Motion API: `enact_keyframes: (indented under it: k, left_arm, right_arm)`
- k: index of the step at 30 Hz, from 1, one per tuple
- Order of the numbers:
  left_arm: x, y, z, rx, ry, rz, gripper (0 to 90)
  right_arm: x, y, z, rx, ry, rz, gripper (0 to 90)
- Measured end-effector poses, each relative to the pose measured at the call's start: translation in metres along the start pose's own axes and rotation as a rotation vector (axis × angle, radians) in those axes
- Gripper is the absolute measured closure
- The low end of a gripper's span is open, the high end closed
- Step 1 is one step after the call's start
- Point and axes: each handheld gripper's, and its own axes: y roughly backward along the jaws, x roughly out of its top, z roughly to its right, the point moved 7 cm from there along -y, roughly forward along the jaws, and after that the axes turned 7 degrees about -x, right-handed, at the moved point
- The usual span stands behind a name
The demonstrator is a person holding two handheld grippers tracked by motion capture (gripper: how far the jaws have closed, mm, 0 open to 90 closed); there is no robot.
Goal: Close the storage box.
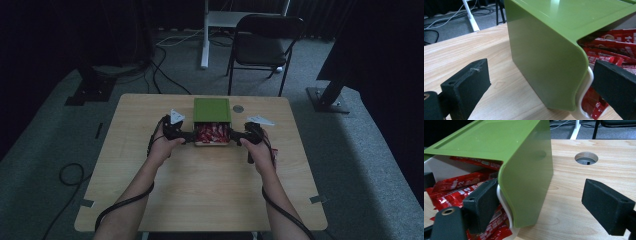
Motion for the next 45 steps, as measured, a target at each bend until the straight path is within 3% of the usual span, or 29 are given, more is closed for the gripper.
enact_keyframes:
  k: [11, 25, 36, 45]
  left_arm:
    - [0.0, 0.014, 0.011, -0.014, 0.0, 0.039, 2.8]
    - [-0.004, 0.04, 0.019, -0.001, -0.024, 0.059, 2.8]
    - [-0.015, 0.049, 0.024, -0.003, -0.025, 0.052, 2.8]
    - [-0.03, 0.055, 0.021, 0.008, -0.027, 0.028, 2.8]
  right_arm:
    - [0.005, 0.013, -0.006, 0.038, 0.009, 0.044, 13.7]
    - [-0.006, 0.035, 0.002, 0.017, 0.032, 0.048, 13.7]
    - [-0.02, 0.056, 0.023, -0.025, 0.061, 0.035, 13.7]
    - [-0.03, 0.073, 0.049, -0.071, 0.038, 0.04, 13.7]
